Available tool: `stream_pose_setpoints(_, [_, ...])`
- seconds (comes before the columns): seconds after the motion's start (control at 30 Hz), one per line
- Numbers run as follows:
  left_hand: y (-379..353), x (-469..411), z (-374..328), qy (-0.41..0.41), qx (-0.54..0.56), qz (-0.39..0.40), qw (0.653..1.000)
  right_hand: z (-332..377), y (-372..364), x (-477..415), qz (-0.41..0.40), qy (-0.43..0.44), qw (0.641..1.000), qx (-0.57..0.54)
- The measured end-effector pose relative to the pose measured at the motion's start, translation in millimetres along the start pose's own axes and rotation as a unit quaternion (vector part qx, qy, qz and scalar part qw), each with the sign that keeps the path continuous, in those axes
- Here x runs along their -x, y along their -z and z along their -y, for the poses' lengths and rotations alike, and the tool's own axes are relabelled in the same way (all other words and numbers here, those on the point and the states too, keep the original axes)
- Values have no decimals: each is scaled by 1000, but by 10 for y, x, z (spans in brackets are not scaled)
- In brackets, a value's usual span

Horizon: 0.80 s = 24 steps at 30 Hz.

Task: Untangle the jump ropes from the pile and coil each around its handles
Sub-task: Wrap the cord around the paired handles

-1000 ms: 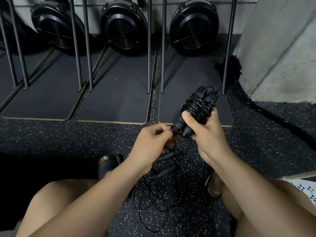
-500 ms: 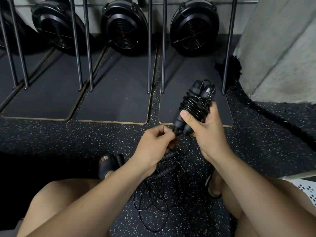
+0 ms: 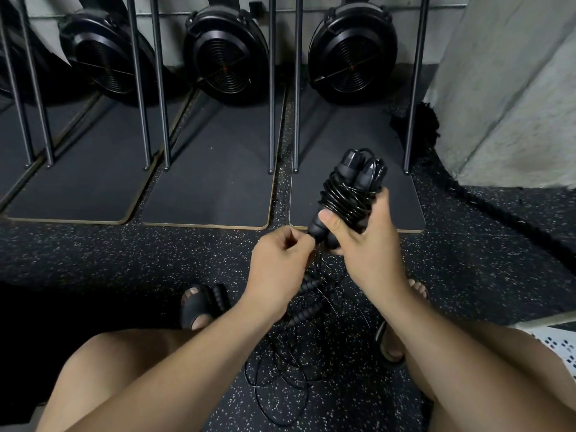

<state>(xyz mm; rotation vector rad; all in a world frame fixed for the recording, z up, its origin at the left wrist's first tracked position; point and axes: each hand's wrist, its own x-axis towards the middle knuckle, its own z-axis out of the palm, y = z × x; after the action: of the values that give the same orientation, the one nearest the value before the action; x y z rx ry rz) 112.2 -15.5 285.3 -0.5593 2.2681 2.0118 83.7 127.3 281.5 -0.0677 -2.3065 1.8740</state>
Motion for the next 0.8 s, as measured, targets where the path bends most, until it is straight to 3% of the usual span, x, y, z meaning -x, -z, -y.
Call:
stream_pose_setpoints(0.3, [79, -159, 10, 104, 64, 20, 992, -18, -136, 34, -12, 73, 991, 115])
stream_pose_setpoints(0.47, [92, -231, 47, 125, 38, 41, 991, -34, -143, 80, -12, 99, 983, 157])
stream_pose_setpoints(0.67, [174, -289, -15, 220, 153, 111, 957, -40, -168, 140, -14, 130, 970, 204])
stream_pose_setpoints(0.73, [252, -315, -23, 231, 171, 118, 951, -21, -166, 135, 3, 95, 979, 180])
stream_pose_setpoints(0.8, [297, -337, -13, 195, 142, 91, 966, 27, -169, 122, 32, 20, 994, 100])
